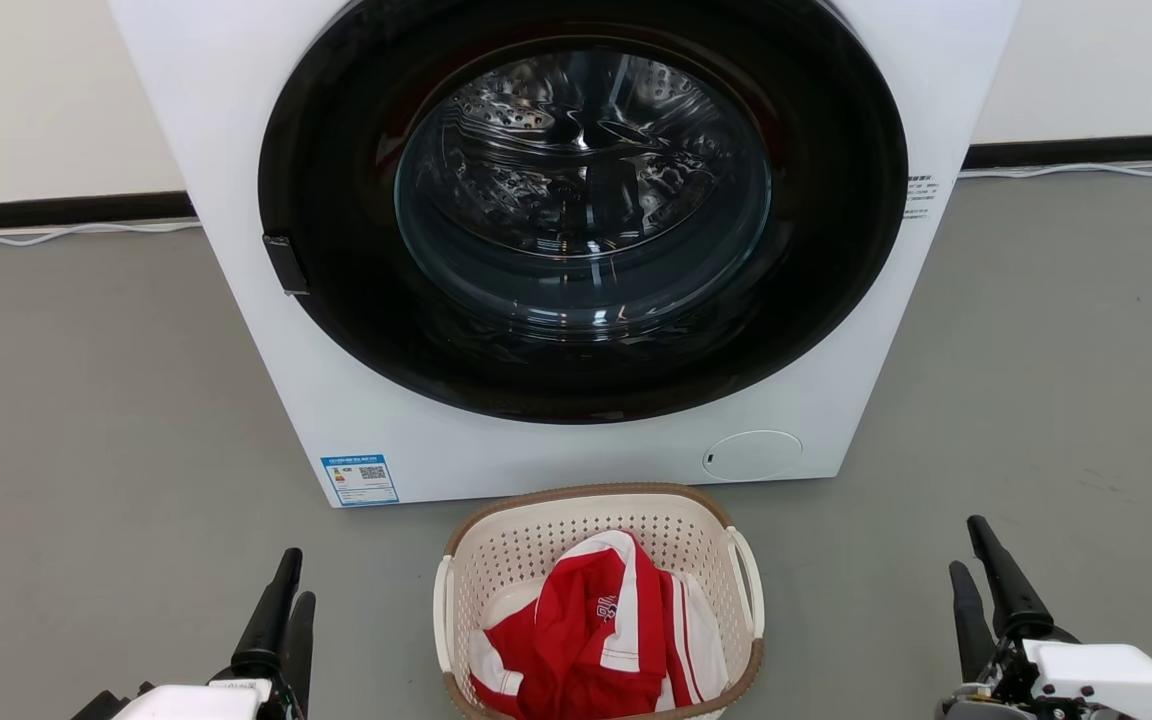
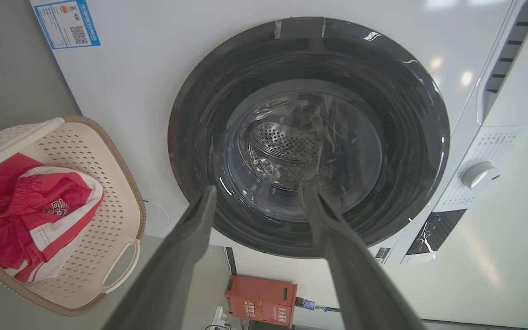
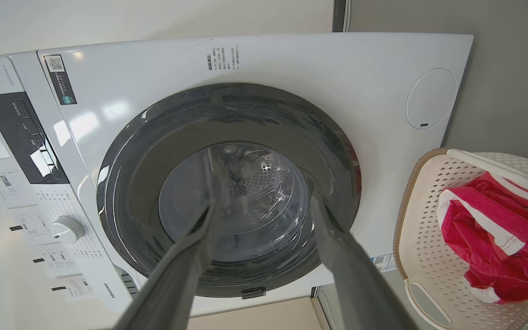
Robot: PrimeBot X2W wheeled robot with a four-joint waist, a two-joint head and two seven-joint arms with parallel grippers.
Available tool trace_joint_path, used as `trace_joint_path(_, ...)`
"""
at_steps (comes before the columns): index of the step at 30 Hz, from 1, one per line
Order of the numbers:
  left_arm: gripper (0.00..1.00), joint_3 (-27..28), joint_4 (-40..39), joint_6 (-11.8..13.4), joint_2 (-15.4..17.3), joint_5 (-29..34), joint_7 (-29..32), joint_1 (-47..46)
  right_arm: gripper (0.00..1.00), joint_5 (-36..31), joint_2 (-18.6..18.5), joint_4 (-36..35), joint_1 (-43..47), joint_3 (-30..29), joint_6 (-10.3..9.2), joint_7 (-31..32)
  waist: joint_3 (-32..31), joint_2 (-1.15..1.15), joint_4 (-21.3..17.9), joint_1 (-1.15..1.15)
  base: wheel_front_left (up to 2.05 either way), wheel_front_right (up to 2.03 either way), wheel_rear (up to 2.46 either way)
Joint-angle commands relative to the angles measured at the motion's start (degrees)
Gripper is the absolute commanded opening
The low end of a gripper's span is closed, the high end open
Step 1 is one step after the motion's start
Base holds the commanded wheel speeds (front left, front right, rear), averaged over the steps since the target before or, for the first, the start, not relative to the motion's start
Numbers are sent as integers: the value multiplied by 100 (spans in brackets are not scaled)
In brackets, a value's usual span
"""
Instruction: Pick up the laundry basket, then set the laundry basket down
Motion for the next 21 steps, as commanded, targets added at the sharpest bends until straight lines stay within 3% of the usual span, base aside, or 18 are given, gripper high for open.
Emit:
trace_joint_path(1, 100, -10, -181, 2, 34, 62, -47, -165, 100, -63, -65, -217, -95, 56, 9, -77, 1, 0, 0, -1, 0, 0, 0)
trace_joint_path(12, 100, -84, -214, 25, 41, 436, -232, -148, 100, -511, -173, -339, -70, 166, 13, -291, -2, 0, 0, -2, 0, 0, 0)
trace_joint_path(21, 100, -100, -265, 62, 47, 1025, -383, -142, 100, -1552, -209, -475, -64, 137, 16, -443, -7, 0, 8, -2, 0, 0, 0)
